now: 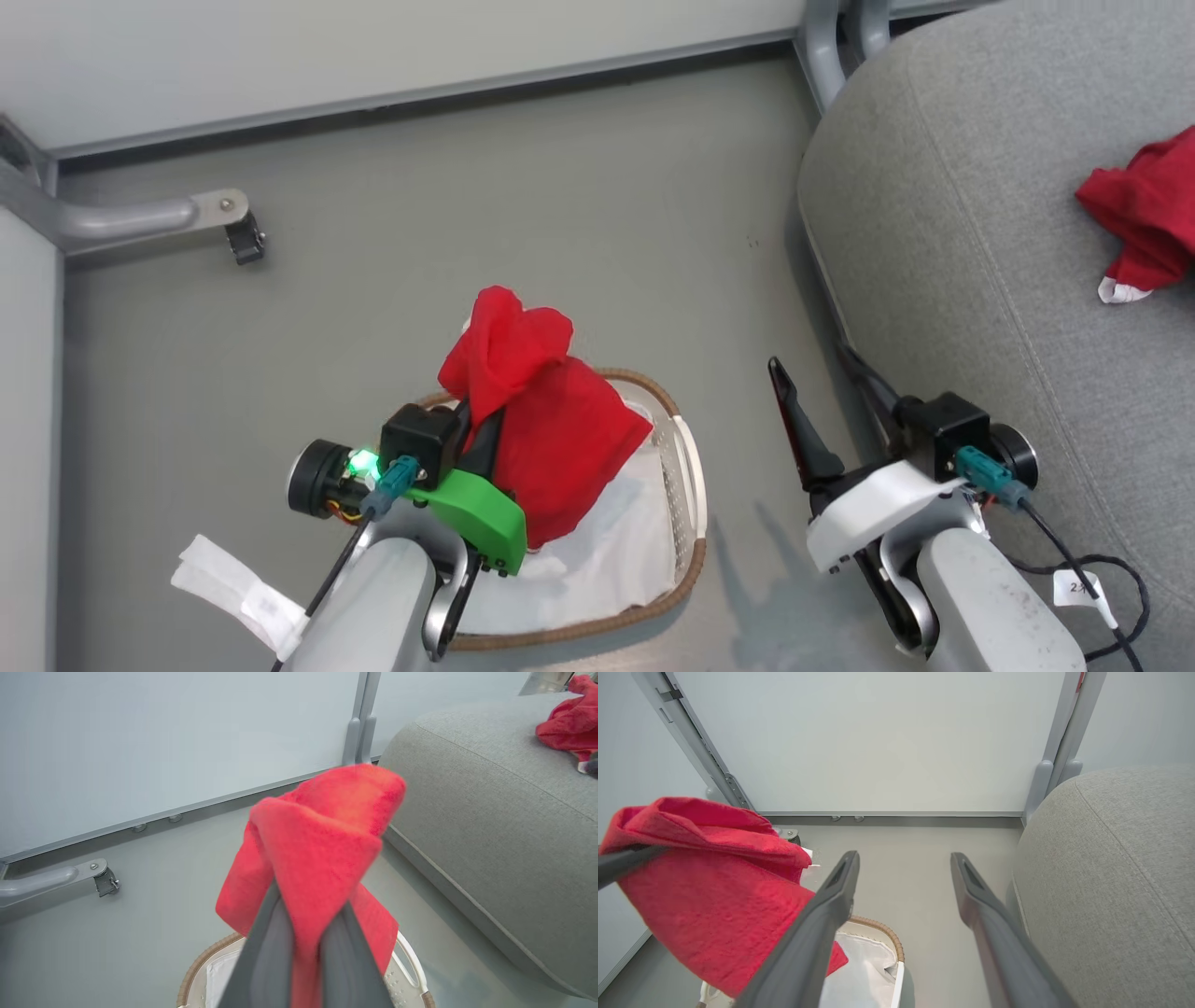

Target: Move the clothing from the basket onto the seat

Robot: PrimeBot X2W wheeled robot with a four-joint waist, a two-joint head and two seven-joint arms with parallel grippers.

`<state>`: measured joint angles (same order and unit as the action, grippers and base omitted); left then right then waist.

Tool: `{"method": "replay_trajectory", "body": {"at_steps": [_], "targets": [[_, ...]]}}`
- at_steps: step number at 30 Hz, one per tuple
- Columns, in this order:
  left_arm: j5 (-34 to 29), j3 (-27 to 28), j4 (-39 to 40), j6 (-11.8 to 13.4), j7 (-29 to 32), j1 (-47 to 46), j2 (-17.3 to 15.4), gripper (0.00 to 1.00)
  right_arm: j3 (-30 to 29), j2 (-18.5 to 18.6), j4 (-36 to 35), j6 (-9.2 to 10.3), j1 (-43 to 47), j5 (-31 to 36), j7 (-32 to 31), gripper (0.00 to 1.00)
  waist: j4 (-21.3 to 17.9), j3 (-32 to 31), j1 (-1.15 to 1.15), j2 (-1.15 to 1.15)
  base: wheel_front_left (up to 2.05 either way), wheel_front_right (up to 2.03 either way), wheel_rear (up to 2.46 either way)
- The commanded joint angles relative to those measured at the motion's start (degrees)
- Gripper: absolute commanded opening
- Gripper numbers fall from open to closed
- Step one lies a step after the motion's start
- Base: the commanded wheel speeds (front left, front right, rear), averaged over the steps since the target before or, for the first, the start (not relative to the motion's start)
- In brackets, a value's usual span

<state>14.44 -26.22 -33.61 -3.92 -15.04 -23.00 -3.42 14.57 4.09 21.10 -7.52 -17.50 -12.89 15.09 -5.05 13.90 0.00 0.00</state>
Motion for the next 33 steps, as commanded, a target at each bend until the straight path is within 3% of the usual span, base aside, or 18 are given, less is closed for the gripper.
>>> {"method": "replay_trajectory", "body": {"at_steps": [1, 17, 27, 33], "targets": [[-0.2, 0.5, 1.2, -0.5, -0.2, 1.1, -0.3, 0.0, 0.4, 0.1, 0.2, 0.06, 1.3, 0.6, 0.1, 1.0, 1.9, -4.3, 0.0, 0.0, 0.0, 0.0, 0.0], [-1.1, 2.5, 12.0, -1.6, -0.2, 1.2, 0.3, 0.0, 2.5, -0.5, 1.0, 0.06, 6.0, 0.6, 0.1, 1.0, 0.7, -10.9, 0.0, 0.0, 0.0, 0.0, 0.0], [0.0, -0.7, 16.9, -1.3, -0.2, 0.9, 0.4, 0.0, 16.7, 1.1, -3.0, 0.06, -4.0, -0.1, 0.1, 1.0, 1.2, -10.8, 0.0, 0.0, 0.0, 0.0, 0.0], [2.4, -4.2, 18.6, -0.7, -0.2, 0.0, 0.4, 0.0, 22.7, 2.1, 0.3, 0.06, -12.5, 3.0, 0.1, 1.0, 3.3, -10.5, 0.0, 0.0, 0.0, 0.0, 0.0]]}}
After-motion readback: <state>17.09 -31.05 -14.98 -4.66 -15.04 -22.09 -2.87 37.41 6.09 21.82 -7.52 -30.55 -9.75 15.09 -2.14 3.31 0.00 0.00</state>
